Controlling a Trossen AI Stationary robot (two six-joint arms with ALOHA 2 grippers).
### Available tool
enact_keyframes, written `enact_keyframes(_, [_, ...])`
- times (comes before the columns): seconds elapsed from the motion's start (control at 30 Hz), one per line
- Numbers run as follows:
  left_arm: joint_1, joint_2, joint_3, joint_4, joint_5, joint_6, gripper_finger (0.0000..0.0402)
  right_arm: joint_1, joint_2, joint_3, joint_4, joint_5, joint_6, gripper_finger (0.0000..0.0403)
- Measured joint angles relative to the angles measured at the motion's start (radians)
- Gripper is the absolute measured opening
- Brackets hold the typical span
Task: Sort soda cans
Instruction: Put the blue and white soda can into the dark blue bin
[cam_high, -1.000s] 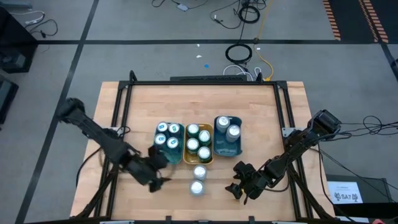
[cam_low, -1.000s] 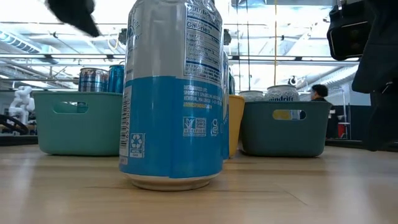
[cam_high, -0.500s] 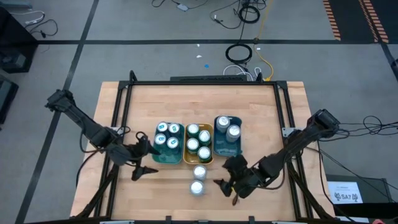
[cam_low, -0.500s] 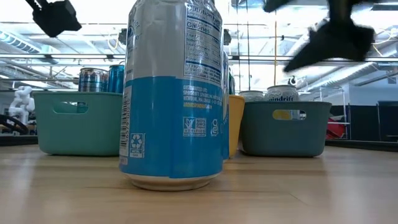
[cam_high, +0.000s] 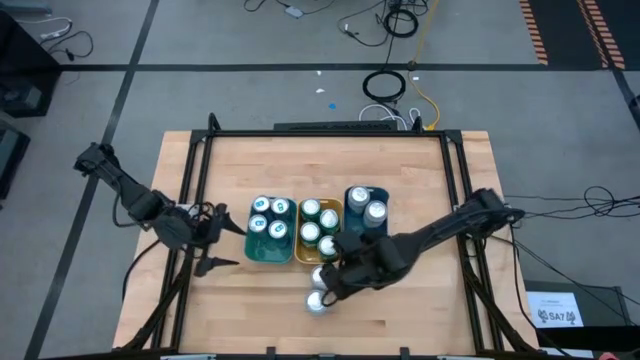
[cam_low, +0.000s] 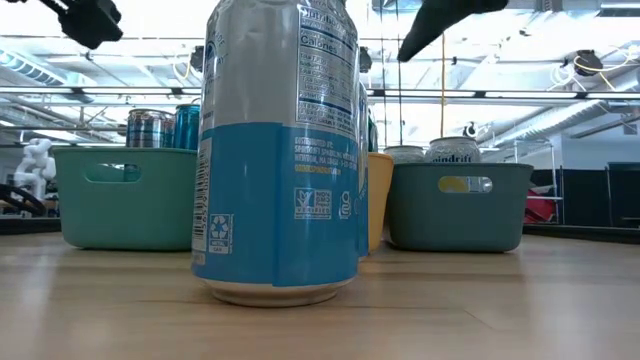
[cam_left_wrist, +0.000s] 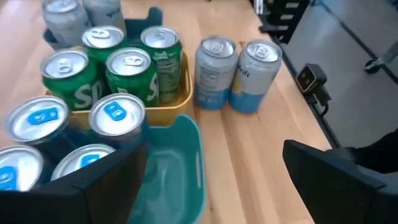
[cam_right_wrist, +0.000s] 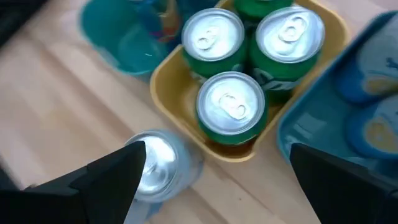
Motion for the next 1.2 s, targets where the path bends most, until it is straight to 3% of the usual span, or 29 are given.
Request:
enact_keyframes(0.23, [0.03, -0.259, -0.185, 0.047, 0.035, -0.04, 0.0382, -0.026, 0.187, 0.264, -0.194, -0.098, 0.129, 0.0393])
enact_keyframes(0.43, [0.03, -0.383, -0.263, 0.092, 0.04, -0.051, 0.0382, -0.034, 0.283, 0.34, -0.246, -0.174, 0.252, 0.0393])
enact_keyframes(0.97, [0.03, -0.395, -0.273, 0.082, 0.041, -0.052, 0.0382, -0.051, 0.333, 0.342, -0.115, -0.212, 0.274, 0.0393])
enact_keyframes(1.2, [0.03, -0.393, -0.273, 0.063, 0.043, -0.059, 0.0382, -0.065, 0.387, 0.341, -0.105, -0.28, 0.268, 0.0393])
